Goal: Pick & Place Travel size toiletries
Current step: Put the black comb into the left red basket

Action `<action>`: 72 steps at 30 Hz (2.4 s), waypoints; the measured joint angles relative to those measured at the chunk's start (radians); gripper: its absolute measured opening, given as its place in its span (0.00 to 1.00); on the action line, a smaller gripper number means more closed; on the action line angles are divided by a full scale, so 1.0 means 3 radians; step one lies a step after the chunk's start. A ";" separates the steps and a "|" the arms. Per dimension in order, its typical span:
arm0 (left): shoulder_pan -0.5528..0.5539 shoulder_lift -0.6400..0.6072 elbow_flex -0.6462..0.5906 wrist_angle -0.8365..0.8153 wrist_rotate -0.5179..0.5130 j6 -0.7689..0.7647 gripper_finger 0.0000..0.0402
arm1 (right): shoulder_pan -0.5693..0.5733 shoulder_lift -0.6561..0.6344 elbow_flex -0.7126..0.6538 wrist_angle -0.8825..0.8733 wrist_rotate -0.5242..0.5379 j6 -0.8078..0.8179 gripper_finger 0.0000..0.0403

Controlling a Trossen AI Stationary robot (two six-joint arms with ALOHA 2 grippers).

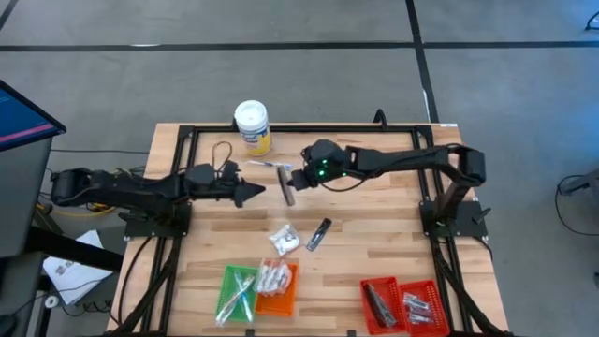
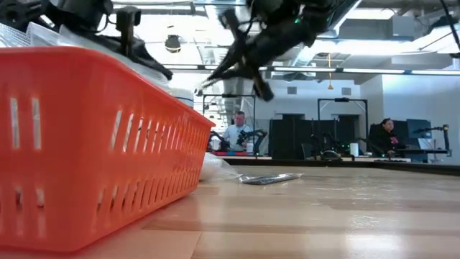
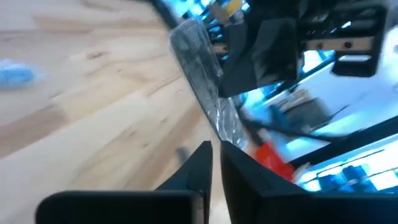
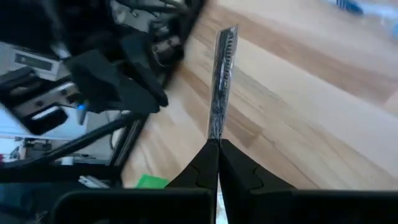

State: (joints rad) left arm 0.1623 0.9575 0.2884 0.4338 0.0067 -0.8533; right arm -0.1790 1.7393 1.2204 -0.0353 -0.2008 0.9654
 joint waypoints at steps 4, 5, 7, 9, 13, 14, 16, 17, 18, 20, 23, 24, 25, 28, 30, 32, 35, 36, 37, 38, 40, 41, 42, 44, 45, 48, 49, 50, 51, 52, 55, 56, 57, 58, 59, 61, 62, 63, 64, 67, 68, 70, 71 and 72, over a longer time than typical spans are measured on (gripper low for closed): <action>0.0006 -0.0064 0.0012 0.0340 0.0025 -0.0262 0.14 | 0.0000 -0.0135 0.0002 0.0278 0.0001 -0.0037 0.00; 0.0006 -0.0051 0.0009 0.0457 0.0028 -0.0344 0.17 | 0.0010 -0.0136 0.0009 0.0428 0.0001 -0.0064 0.00; 0.0006 -0.0003 0.0012 0.0704 0.0035 -0.0447 0.22 | 0.0036 -0.0150 0.0009 0.0591 -0.0002 -0.0069 0.00; 0.0006 0.0085 0.0018 0.0967 0.0039 -0.0510 0.27 | 0.0057 -0.0149 0.0012 0.0799 -0.0019 0.0043 0.00; 0.0006 0.0111 0.0013 0.1199 0.0041 -0.0484 0.37 | 0.0097 -0.0148 0.0012 0.0930 -0.0026 0.0245 0.00; 0.0006 0.0112 0.0013 0.1214 0.0041 -0.0460 0.39 | 0.0104 -0.0148 0.0012 0.0930 -0.0025 0.0257 0.00; 0.0006 0.0115 0.0012 0.1201 0.0041 -0.0439 0.43 | 0.0108 -0.0147 0.0012 0.0926 -0.0024 0.0264 0.00; 0.0006 0.0115 0.0012 0.1203 0.0041 -0.0437 0.44 | 0.0108 -0.0146 0.0012 0.0926 -0.0024 0.0268 0.00; 0.0006 0.0115 0.0012 0.1205 0.0041 -0.0437 0.44 | 0.0108 -0.0146 0.0012 0.0926 -0.0024 0.0274 0.00; 0.0006 0.0115 0.0012 0.1201 0.0041 -0.0437 0.45 | 0.0110 -0.0146 0.0012 0.0926 -0.0024 0.0275 0.00; 0.0008 0.0115 0.0012 0.1201 0.0035 -0.0437 0.45 | 0.0110 -0.0145 0.0012 0.0926 -0.0019 0.0276 0.00; 0.0008 0.0115 0.0012 0.1201 0.0025 -0.0437 0.44 | 0.0110 -0.0145 0.0012 0.0926 -0.0008 0.0277 0.00; 0.0008 0.0115 0.0012 0.1202 0.0004 -0.0436 0.43 | 0.0110 -0.0145 0.0012 0.0926 0.0006 0.0289 0.00; 0.0008 0.0115 0.0012 0.1201 -0.0051 -0.0430 0.41 | 0.0110 -0.0145 0.0012 0.0921 0.0066 0.0313 0.00; 0.0010 0.0115 0.0012 0.1201 -0.0066 -0.0394 0.40 | 0.0110 -0.0135 0.0012 0.0924 0.0089 0.0330 0.00; 0.0039 0.0115 0.0012 0.1201 -0.0065 -0.0386 0.39 | 0.0110 -0.0104 0.0013 0.0930 0.0100 0.0381 0.00; 0.0103 0.0140 0.0012 0.1205 -0.0065 -0.0388 0.39 | 0.0110 -0.0101 0.0011 0.0917 0.0118 0.0394 0.00; 0.0132 0.0143 0.0012 0.1188 -0.0065 -0.0396 0.39 | 0.0110 -0.0104 0.0012 0.0930 0.0142 0.0392 0.00; 0.0159 0.0146 0.0011 0.1197 -0.0065 -0.0399 0.40 | 0.0110 -0.0104 0.0012 0.0931 0.0158 0.0390 0.00; 0.0183 0.0167 0.0012 0.1221 -0.0065 -0.0401 0.40 | 0.0110 -0.0104 0.0012 0.0926 0.0170 0.0389 0.00; 0.0220 0.0212 0.0011 0.1228 -0.0044 -0.0407 0.41 | 0.0110 -0.0104 0.0012 0.0922 0.0178 0.0376 0.00; 0.0235 0.0236 0.0011 0.1259 -0.0013 -0.0413 0.42 | 0.0110 -0.0104 0.0012 0.0927 0.0178 0.0375 0.00; 0.0242 0.0265 0.0011 0.1330 0.0009 -0.0429 0.42 | 0.0109 -0.0104 0.0012 0.0928 0.0178 0.0375 0.00; 0.0250 0.0350 0.0012 0.1433 0.0072 -0.0487 0.43 | 0.0106 -0.0104 0.0012 0.0926 0.0181 0.0374 0.00; 0.0249 0.0390 0.0011 0.1470 0.0093 -0.0499 0.43 | 0.0106 -0.0104 0.0012 0.0927 0.0205 0.0373 0.00; 0.0249 0.0506 0.0045 0.1558 0.0102 -0.0525 0.43 | 0.0088 -0.0104 0.0012 0.0926 0.0271 0.0362 0.00; 0.0249 0.0532 0.0060 0.1556 0.0115 -0.0527 0.42 | 0.0082 -0.0104 0.0012 0.0925 0.0282 0.0361 0.00; 0.0249 0.0562 0.0083 0.1564 0.0132 -0.0527 0.42 | 0.0072 -0.0104 0.0012 0.0926 0.0290 0.0356 0.00; 0.0249 0.0596 0.0113 0.1591 0.0158 -0.0524 0.42 | 0.0062 -0.0104 0.0012 0.0927 0.0292 0.0351 0.00; 0.0249 0.0617 0.0135 0.1612 0.0184 -0.0522 0.41 | 0.0062 -0.0104 0.0012 0.0926 0.0292 0.0351 0.00; 0.0249 0.0672 0.0205 0.1628 0.0283 -0.0516 0.39 | 0.0059 -0.0104 0.0012 0.0926 0.0301 0.0351 0.00; 0.0249 0.0680 0.0221 0.1629 0.0322 -0.0515 0.38 | 0.0062 -0.0104 0.0012 0.0926 0.0301 0.0351 0.00; 0.0249 0.0682 0.0233 0.1630 0.0346 -0.0515 0.36 | 0.0066 -0.0104 0.0012 0.0925 0.0301 0.0351 0.00; 0.0249 0.0682 0.0239 0.1632 0.0355 -0.0514 0.34 | 0.0070 -0.0104 0.0012 0.0923 0.0300 0.0350 0.00; 0.0247 0.0682 0.0240 0.1631 0.0356 -0.0514 0.32 | 0.0070 -0.0104 0.0012 0.0923 0.0300 0.0348 0.00; 0.0247 0.0683 0.0240 0.1628 0.0356 -0.0513 0.26 | 0.0070 -0.0104 0.0012 0.0924 0.0298 0.0333 0.00; 0.0247 0.0683 0.0240 0.1627 0.0356 -0.0513 0.22 | 0.0070 -0.0104 0.0012 0.0925 0.0296 0.0334 0.00; 0.0247 0.0685 0.0240 0.1626 0.0361 -0.0513 0.19 | 0.0070 -0.0104 0.0012 0.0930 0.0296 0.0334 0.00; 0.0248 0.0685 0.0240 0.1619 0.0384 -0.0513 0.14 | 0.0070 -0.0106 0.0012 0.0933 0.0296 0.0327 0.00; 0.0249 0.0683 0.0238 0.1620 0.0484 -0.0501 0.03 | 0.0071 -0.0109 0.0012 0.0927 0.0285 0.0343 0.01; 0.0249 0.0683 0.0237 0.1621 0.0510 -0.0503 0.03 | 0.0071 -0.0111 0.0012 0.0927 0.0281 0.0350 0.03; 0.0242 0.0683 0.0237 0.1621 0.0556 -0.0509 0.02 | 0.0072 -0.0111 0.0012 0.0925 0.0274 0.0351 0.06; 0.0236 0.0683 0.0237 0.1624 0.0571 -0.0511 0.02 | 0.0072 -0.0111 0.0012 0.0925 0.0272 0.0351 0.09; 0.0227 0.0682 0.0237 0.1632 0.0583 -0.0512 0.01 | 0.0072 -0.0111 0.0012 0.0925 0.0267 0.0352 0.12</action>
State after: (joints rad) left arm 0.2304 1.1621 0.3595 0.9234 0.1818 -1.0069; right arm -0.1575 1.7061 1.2240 0.2420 -0.1208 1.0709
